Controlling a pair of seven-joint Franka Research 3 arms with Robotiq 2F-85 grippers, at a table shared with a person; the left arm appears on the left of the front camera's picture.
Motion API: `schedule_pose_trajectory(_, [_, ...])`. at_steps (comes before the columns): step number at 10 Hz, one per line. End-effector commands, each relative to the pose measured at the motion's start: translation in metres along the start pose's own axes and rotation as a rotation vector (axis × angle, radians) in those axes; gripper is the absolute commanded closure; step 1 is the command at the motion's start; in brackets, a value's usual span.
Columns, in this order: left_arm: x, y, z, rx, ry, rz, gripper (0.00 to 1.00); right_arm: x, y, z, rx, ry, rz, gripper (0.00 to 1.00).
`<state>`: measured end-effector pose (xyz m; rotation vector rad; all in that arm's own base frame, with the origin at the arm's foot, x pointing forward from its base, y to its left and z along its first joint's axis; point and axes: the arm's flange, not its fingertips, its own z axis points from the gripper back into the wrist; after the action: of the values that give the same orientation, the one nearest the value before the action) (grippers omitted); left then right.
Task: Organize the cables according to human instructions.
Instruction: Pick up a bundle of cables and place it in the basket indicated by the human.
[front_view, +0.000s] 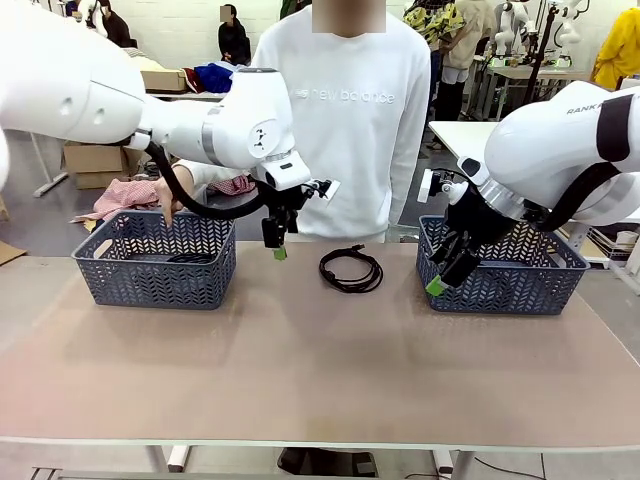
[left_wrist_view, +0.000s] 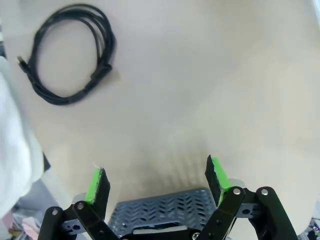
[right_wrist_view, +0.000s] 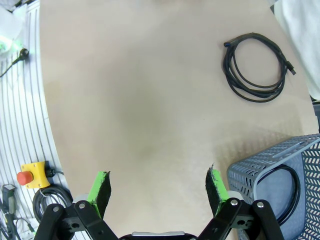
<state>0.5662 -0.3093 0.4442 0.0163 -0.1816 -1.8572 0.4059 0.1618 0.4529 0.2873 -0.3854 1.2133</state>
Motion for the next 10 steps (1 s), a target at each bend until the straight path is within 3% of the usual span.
schedule_pose_trajectory(1, [-0.003, 0.016, 0.0, -0.008, 0.004, -0.021, 0.0, 0.0, 0.001, 0.001, -0.003, -0.003, -0.003, 0.0])
schedule_pose_trajectory(2, [-0.004, 0.019, 0.0, -0.044, -0.023, 0.027, 0.0, 0.0, 0.001, 0.001, -0.003, -0.003, -0.003, 0.0])
schedule_pose_trajectory(3, [0.002, 0.008, -0.003, 0.002, -0.002, -0.007, 0.0, 0.0, 0.001, 0.001, -0.003, -0.003, -0.003, 0.0])
schedule_pose_trajectory(10, [0.002, 0.008, -0.003, 0.002, -0.002, -0.007, 0.0, 0.0, 0.001, 0.001, -0.003, -0.003, -0.003, 0.0])
